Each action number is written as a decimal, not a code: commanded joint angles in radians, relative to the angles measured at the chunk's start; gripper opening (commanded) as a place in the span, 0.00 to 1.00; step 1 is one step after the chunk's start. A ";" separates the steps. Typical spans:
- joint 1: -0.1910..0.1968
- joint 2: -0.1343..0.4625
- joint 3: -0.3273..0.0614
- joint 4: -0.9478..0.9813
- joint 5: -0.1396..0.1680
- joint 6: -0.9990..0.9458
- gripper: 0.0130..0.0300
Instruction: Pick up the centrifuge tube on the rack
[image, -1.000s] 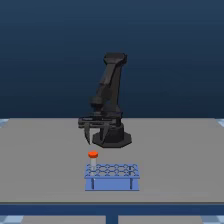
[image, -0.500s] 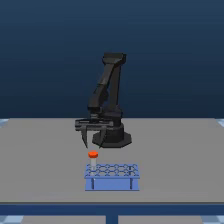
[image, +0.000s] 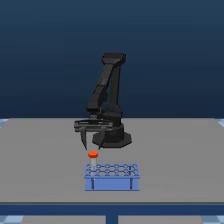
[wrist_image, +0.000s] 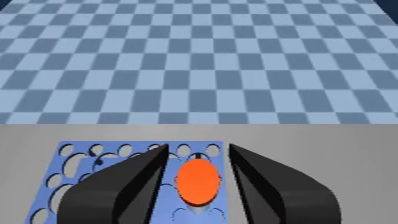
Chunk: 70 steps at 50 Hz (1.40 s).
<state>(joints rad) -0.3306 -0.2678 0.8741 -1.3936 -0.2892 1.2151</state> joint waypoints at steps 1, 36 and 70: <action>0.000 0.000 0.004 0.020 -0.001 -0.021 1.00; 0.001 0.040 0.039 0.264 -0.026 -0.275 1.00; 0.001 0.097 0.069 0.476 -0.071 -0.499 1.00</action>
<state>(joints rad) -0.3293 -0.1718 0.9430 -0.9230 -0.3537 0.7293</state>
